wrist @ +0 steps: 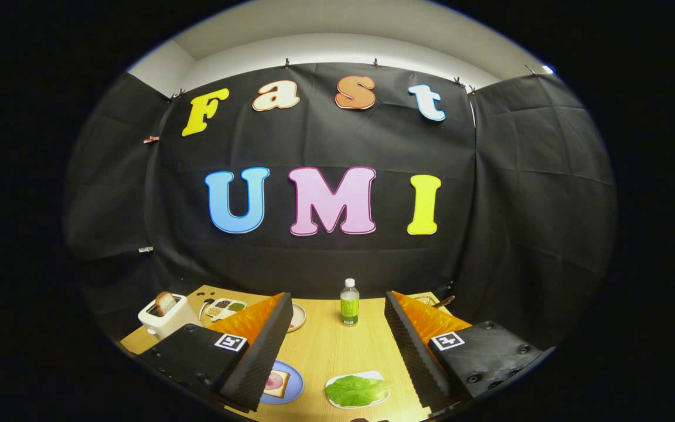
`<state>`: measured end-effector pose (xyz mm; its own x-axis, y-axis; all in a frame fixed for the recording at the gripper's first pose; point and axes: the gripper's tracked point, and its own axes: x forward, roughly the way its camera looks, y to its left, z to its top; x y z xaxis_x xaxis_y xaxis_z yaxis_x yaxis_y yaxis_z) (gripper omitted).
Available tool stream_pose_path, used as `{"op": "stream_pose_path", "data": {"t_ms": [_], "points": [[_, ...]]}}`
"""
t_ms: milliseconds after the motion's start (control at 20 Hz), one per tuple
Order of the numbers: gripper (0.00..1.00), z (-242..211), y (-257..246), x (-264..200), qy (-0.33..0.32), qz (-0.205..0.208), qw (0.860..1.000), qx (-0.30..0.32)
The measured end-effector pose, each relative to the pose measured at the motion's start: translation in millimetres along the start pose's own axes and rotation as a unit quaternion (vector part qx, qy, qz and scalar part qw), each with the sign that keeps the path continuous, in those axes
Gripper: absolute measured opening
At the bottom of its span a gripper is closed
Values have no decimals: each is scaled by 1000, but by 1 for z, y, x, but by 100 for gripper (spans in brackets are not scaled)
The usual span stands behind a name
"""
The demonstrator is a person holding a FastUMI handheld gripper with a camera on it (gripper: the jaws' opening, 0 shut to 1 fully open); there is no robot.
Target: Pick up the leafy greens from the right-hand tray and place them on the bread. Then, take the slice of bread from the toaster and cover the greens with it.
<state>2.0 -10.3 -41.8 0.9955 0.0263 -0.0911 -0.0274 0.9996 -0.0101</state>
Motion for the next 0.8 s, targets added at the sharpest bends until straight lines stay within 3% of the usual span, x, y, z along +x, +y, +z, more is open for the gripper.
{"op": "stream_pose_path", "data": {"t_ms": [250,800], "points": [[98,-37,-5,13,43,4,999,1],[98,-178,-16,43,194,19,981,2]]}}
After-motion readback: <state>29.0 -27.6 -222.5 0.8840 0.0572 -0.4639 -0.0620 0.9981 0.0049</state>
